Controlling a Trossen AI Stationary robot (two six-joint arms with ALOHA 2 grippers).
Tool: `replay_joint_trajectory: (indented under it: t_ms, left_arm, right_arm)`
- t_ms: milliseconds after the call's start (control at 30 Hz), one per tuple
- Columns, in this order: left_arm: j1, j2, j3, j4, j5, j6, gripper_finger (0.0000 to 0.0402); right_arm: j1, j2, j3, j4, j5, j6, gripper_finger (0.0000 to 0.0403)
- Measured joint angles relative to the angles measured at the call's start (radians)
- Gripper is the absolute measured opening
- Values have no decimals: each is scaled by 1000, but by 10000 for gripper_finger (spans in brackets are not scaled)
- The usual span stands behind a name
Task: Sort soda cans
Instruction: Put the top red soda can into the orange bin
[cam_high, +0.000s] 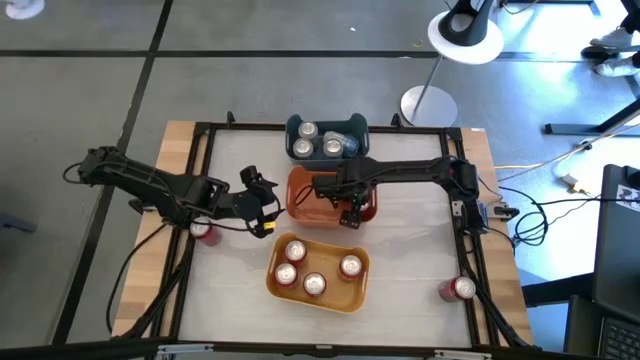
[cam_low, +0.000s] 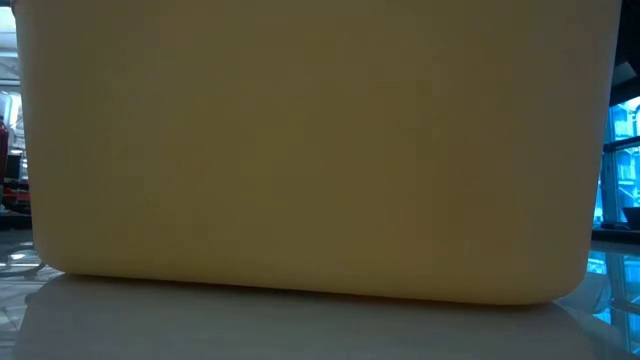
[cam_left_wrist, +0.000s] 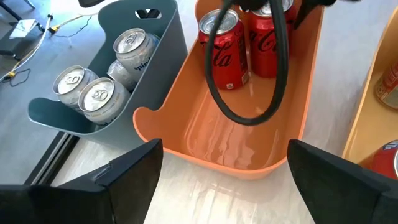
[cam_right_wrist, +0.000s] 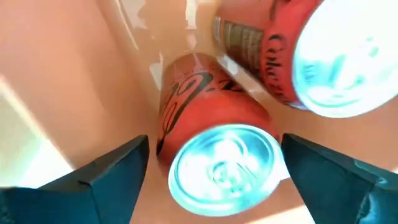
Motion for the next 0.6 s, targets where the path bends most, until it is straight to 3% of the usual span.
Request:
replay_joint_trajectory:
  t_ms: [400, 600]
  left_arm:
    - [0, 0, 0, -2, 0, -67, 331]
    - [0, 0, 0, -4, 0, -38, 331]
  right_arm:
    - [6, -76, 143, -106, 16, 60, 363]
    - [36, -160, 143, -106, 136, 110, 363]
